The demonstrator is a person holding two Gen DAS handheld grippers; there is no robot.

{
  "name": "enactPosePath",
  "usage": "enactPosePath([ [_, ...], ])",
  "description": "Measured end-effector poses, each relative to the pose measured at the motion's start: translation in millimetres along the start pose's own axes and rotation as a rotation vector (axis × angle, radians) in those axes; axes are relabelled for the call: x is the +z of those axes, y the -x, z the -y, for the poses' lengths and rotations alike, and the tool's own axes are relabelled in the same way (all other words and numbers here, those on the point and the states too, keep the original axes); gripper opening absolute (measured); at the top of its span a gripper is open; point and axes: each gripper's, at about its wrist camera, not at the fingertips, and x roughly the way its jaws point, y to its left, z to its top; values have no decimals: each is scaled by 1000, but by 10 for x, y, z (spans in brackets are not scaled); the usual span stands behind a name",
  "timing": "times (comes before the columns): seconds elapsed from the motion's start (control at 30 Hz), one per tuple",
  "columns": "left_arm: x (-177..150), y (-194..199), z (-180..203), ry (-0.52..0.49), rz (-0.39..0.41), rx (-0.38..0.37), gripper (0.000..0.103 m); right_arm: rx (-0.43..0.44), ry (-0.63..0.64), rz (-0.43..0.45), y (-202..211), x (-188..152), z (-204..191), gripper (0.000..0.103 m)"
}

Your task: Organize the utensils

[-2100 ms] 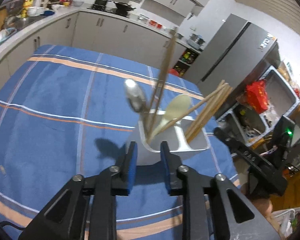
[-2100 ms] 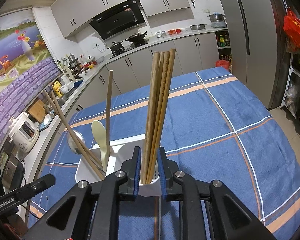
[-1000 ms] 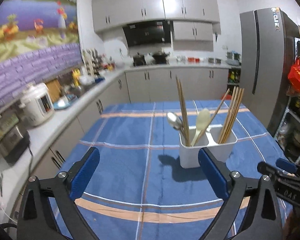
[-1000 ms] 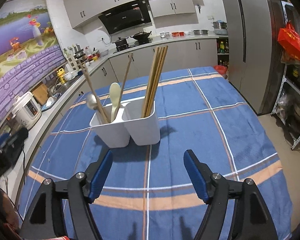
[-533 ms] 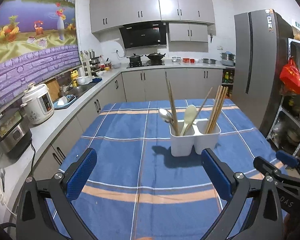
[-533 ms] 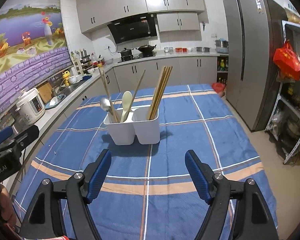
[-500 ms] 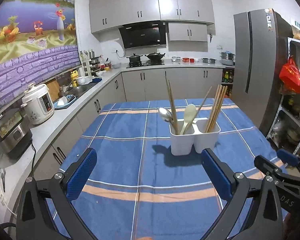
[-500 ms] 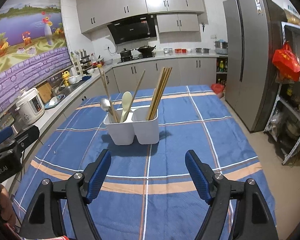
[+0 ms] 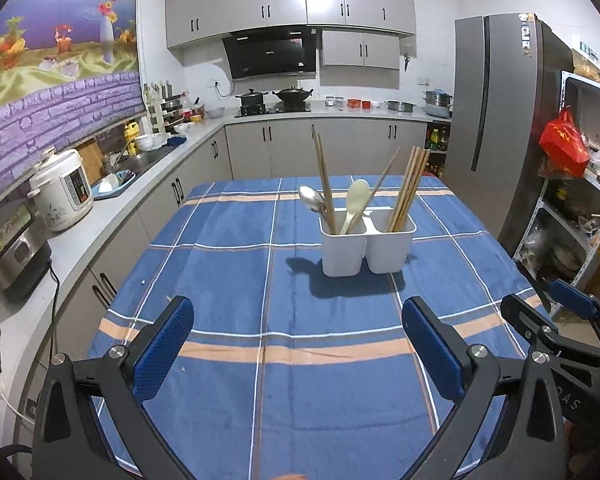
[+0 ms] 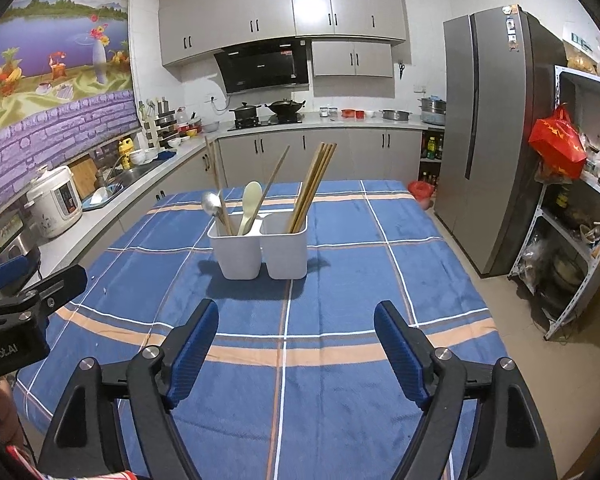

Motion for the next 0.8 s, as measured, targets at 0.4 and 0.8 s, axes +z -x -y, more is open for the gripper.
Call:
enactPosePath([
  [0.4,-125,72,-53,29,-53,-46,103,-43,2,20,170,-51,14,86],
  [0.8,-186,188,-2,6,-36,-29,103,-46,29,36,271,-87,-49,87],
])
